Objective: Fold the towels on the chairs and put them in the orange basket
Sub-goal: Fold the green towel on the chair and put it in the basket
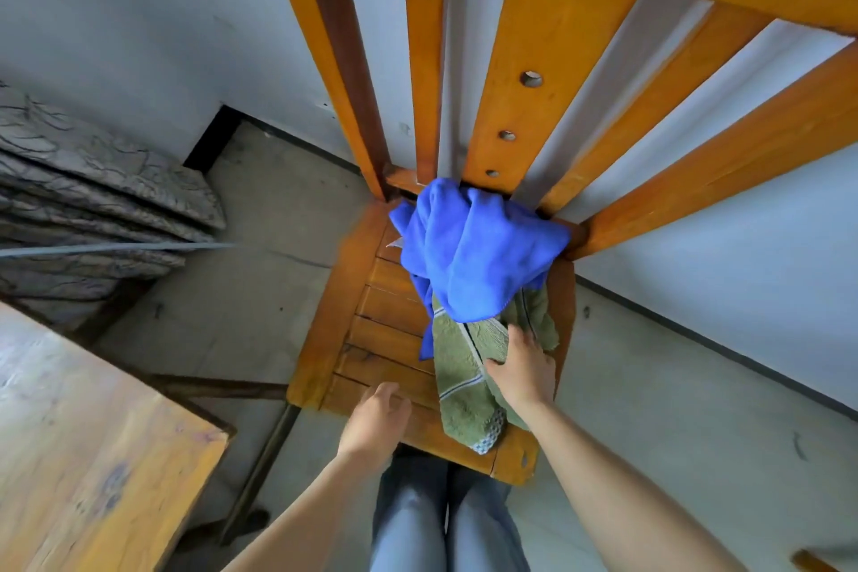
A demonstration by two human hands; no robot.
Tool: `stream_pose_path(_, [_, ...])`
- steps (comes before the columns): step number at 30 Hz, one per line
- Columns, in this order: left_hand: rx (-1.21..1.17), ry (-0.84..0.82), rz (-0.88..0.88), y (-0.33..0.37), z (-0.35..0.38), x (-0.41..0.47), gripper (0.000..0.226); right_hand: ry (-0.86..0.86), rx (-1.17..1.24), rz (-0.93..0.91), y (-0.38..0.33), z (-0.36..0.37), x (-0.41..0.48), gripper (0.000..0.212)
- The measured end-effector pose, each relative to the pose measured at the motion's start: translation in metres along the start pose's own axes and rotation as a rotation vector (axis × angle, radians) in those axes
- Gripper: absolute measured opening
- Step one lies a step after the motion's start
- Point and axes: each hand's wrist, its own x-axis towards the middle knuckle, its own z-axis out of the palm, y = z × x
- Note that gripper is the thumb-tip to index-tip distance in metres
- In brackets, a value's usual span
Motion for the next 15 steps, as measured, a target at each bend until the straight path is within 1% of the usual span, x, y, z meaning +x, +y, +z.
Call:
stream_pose_path(2, [-0.019, -0.005, -0.016, -0.003, -0.002, 0.001, 0.045, 0.025, 0.027, 0.014, 0.002, 0.002, -0.003, 0.038])
stream_pose_path(4, [-0.034, -0.007, -0.02, -0.005, -0.004, -0.001, 0.044, 0.036, 0.079, 0.024, 0.003, -0.001, -0.011, 0.031])
stream_pose_path(6, [-0.029, -0.002, -0.016, -0.005, -0.007, -0.007, 0.043, 0.052, 0.132, 0.023, 0.002, -0.01, -0.02, 0.028])
stream_pose_path(9, [-0.02, -0.008, 0.008, 0.001, -0.014, -0.022, 0.043, 0.099, 0.179, 0.016, -0.002, -0.033, -0.043, 0.031])
stream_pose_path(12, [-0.008, -0.01, 0.055, 0.011, -0.022, -0.044, 0.044, 0.172, 0.214, 0.0, -0.004, -0.064, -0.066, 0.029])
stream_pose_path(15, [-0.022, 0.001, 0.103, 0.023, -0.033, -0.067, 0.043, 0.264, 0.333, -0.055, -0.011, -0.107, -0.087, 0.024])
